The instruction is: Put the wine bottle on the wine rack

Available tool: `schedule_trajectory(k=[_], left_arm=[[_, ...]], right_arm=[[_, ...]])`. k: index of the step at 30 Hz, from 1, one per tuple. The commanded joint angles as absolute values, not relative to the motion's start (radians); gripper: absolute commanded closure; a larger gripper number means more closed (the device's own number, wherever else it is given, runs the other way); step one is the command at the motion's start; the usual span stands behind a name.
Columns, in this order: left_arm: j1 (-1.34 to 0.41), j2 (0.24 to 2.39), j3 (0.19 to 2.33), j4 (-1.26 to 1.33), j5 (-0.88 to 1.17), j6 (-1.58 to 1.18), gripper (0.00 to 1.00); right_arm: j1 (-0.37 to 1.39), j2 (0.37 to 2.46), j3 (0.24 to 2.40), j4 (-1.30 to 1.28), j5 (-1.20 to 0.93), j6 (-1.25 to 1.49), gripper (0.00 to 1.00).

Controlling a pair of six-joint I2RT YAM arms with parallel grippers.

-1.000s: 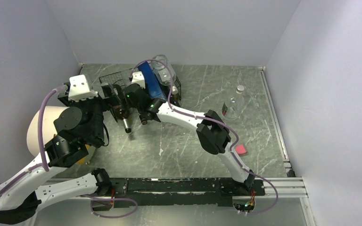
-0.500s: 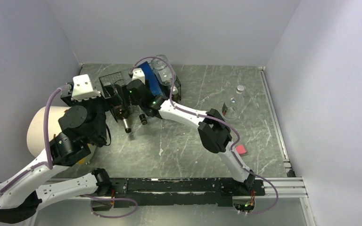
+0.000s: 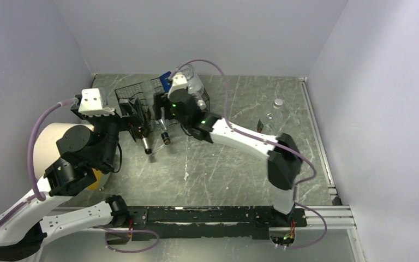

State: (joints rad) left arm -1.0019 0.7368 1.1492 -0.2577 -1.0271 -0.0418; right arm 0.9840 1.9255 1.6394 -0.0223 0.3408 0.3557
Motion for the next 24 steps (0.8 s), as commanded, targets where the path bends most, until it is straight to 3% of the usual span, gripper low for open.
schedule_trajectory(k=[1, 10, 20, 24], left_arm=[[-0.996, 0.748, 1.163, -0.255, -0.910, -0.046, 0.01], [-0.996, 0.837, 1.139, -0.263, -0.807, -0.049, 0.01], [-0.972, 0.943, 1.113, -0.226, -0.717, -0.077, 0.01], [-0.918, 0.988, 1.091, -0.209, -0.570, -0.128, 0.01]], right_arm=[[0.962, 1.736, 1.502, 0.061, 0.399, 0.354, 0.20], [0.805, 1.384, 1.270, -0.144, 0.586, 0.302, 0.20], [0.554, 1.204, 1.199, -0.429, 0.777, 0.278, 0.18], [0.524, 1.141, 1.144, -0.431, 0.880, 0.293, 0.19]])
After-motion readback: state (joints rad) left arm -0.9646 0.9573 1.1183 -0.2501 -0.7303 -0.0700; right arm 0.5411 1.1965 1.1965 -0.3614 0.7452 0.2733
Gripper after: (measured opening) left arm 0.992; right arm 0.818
